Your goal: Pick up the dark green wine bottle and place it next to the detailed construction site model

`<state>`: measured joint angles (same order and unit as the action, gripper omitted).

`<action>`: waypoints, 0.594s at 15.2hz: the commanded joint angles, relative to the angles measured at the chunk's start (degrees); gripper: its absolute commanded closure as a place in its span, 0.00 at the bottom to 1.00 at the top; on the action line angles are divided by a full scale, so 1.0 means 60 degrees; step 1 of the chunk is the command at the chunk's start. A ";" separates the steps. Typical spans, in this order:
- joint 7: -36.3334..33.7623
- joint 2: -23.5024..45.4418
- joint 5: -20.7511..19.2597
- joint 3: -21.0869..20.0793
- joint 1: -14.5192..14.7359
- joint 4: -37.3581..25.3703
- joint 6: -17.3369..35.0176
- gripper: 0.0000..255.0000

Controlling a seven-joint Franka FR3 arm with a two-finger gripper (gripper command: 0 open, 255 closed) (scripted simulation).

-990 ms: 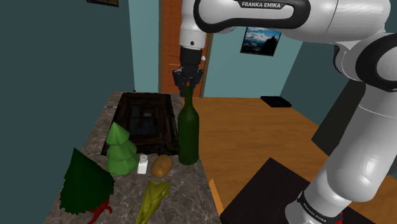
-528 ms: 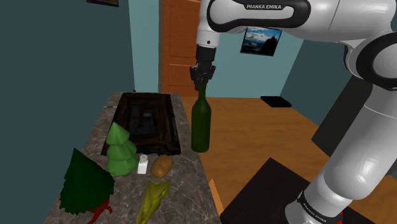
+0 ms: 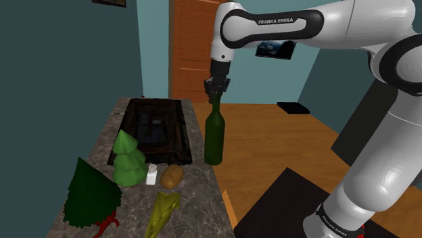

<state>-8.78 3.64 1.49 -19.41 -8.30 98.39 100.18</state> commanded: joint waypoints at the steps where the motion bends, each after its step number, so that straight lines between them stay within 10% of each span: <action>1: 0.0019 0.0019 -0.0005 0.0005 -0.0005 0.0251 0.0277 1.00; 9: 0.0032 0.0121 -0.0034 0.0006 0.0000 0.1160 0.1281 1.00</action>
<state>-8.60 4.37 1.29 -19.37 -8.30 104.54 107.01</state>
